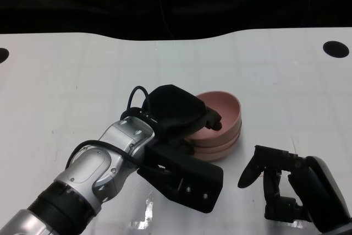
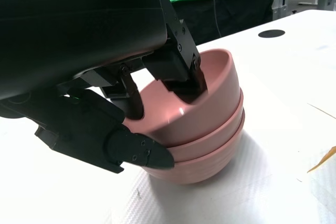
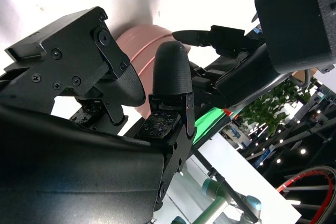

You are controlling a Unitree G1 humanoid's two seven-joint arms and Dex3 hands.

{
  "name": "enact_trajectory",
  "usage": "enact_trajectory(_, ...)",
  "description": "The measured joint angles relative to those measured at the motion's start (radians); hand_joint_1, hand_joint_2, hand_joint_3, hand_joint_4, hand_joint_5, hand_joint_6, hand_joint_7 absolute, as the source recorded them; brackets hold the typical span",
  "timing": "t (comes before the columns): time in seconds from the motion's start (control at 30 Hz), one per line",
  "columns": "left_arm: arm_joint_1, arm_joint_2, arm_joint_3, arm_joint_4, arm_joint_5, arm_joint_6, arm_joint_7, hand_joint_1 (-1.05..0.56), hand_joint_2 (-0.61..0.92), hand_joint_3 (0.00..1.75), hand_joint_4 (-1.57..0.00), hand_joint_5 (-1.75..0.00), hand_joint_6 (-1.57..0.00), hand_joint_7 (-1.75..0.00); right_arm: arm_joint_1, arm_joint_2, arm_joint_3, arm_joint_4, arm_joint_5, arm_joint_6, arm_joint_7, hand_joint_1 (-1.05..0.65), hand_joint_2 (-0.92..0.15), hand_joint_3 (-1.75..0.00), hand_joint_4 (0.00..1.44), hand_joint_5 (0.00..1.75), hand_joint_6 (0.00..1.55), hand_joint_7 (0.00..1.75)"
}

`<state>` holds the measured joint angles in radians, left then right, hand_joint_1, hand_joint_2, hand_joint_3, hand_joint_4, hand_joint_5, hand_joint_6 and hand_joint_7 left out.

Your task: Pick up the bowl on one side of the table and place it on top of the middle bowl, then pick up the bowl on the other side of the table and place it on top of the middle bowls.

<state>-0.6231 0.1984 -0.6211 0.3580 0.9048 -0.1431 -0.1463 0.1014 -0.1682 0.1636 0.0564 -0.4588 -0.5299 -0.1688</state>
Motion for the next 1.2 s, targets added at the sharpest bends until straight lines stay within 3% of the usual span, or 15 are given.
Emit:
enact_trajectory(0.2, 0.0, 0.008, 0.001, -0.022, -0.015, -0.002, -0.037, -0.62, 0.92, 0.27, -0.4, -0.06, -0.37, 0.0, 0.0, 0.0, 0.0, -0.001, 0.0, 0.003, 0.0, -0.14, -0.17, -1.58, 0.9, 1.75, 0.85, 1.36)
enact_trajectory(0.5, 0.012, 0.047, 0.018, -0.135, -0.017, 0.024, -0.089, -0.66, 0.92, 0.32, -0.32, -0.02, -0.31, 0.0, 0.005, 0.0, 0.0, -0.002, 0.0, 0.005, 0.0, -0.13, -0.17, -1.58, 0.91, 1.75, 0.84, 1.36)
enact_trajectory(0.67, 0.097, 0.083, 0.108, -0.217, -0.118, -0.003, -0.081, -0.59, 0.92, 0.32, -0.36, -0.04, -0.33, -0.02, 0.013, 0.0, -0.001, -0.005, 0.0, 0.006, 0.0, -0.11, -0.17, -1.59, 0.92, 1.75, 0.84, 1.37)
enact_trajectory(0.9, 0.256, 0.099, 0.26, -0.242, -0.338, -0.176, 0.03, -0.51, 0.92, 0.27, -0.48, -0.13, -0.43, -0.06, 0.015, 0.0, -0.003, -0.008, 0.001, 0.008, 0.001, -0.1, -0.17, -1.6, 0.91, 1.75, 0.84, 1.37)
enact_trajectory(0.97, 0.298, 0.094, 0.296, -0.243, -0.397, -0.231, 0.062, -0.48, 0.92, 0.25, -0.32, -0.6, -0.48, -0.08, 0.015, 0.0, -0.003, -0.008, 0.002, 0.009, 0.001, -0.1, -0.17, -1.6, 0.92, 1.75, 0.84, 1.37)
enact_trajectory(1.03, 0.333, 0.083, 0.325, -0.242, -0.45, -0.269, 0.079, -0.45, 0.92, 0.24, -0.26, -0.86, -0.52, -0.11, 0.014, 0.0, -0.003, -0.007, 0.002, 0.009, 0.001, -0.1, -0.16, -1.59, 0.92, 1.75, 0.85, 1.36)
enact_trajectory(1.2, 0.401, 0.048, 0.378, -0.246, -0.548, -0.331, 0.096, -0.39, 0.92, 0.26, -0.31, -1.09, -0.62, -0.18, 0.013, 0.0, -0.004, -0.007, 0.003, 0.009, 0.002, -0.1, -0.16, -1.59, 0.92, 1.75, 0.85, 1.36)
